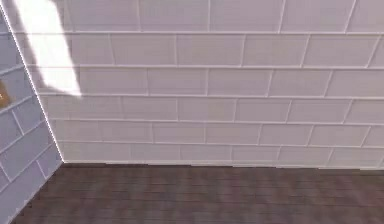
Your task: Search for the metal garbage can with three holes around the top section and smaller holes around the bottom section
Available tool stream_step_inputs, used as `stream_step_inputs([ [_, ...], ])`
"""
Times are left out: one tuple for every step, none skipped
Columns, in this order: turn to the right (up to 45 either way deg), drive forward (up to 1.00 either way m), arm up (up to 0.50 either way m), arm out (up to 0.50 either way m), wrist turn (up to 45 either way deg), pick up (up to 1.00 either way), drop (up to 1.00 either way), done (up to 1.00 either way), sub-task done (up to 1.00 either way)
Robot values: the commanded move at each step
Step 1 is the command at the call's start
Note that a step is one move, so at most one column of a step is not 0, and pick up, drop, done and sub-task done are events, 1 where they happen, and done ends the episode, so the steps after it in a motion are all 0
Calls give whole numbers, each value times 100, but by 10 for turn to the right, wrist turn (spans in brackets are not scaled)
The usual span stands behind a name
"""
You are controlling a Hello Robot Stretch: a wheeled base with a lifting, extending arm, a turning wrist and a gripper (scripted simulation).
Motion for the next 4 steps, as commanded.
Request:
stream_step_inputs([
  [0,60,0,0,0,0,0,0,0],
  [420,0,0,0,0,0,0,0,0],
  [0,25,0,0,0,0,0,0,0],
  [450,0,0,0,0,0,0,0,0],
])
